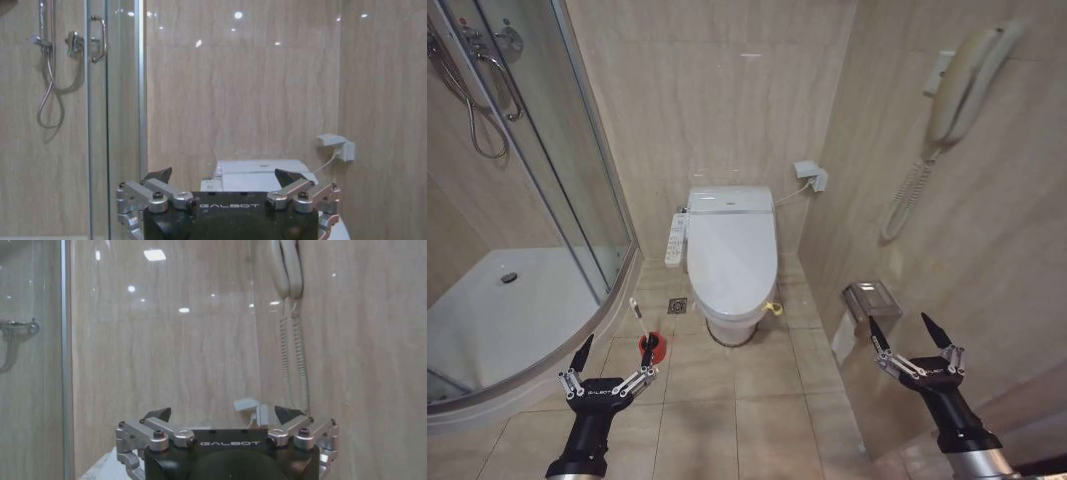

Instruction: Open the toilet lid, clean the toilet bowl with a toilet brush, close the toilet lid, and flush.

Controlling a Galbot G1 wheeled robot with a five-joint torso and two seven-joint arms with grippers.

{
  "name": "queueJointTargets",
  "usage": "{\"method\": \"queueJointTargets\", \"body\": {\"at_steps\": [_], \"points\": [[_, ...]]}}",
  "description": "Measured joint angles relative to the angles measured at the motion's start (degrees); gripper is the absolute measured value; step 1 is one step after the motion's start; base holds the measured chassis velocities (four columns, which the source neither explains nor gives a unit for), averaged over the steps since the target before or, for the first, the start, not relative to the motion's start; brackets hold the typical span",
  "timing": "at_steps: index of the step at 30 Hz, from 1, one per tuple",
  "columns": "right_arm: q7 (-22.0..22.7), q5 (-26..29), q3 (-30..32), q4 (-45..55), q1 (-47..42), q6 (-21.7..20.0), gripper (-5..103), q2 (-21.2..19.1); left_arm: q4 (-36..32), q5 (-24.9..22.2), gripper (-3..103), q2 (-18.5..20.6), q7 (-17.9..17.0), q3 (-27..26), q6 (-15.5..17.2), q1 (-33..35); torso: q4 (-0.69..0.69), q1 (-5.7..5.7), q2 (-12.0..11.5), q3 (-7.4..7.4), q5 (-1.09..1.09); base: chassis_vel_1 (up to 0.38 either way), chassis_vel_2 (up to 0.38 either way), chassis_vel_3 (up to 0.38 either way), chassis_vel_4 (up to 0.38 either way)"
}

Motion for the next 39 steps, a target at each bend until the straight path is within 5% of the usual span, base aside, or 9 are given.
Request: {"method": "queueJointTargets", "body": {"at_steps": [39], "points": [[0.0,0.0,0.0,0.0,0.0,0.0,100,0.0,0.0,0.0,100,0.0,0.0,0.0,0.0,0.0,0.02,0.04,0.0,0.02,-0.01,-0.002,0.001,0.002,0.000]]}}
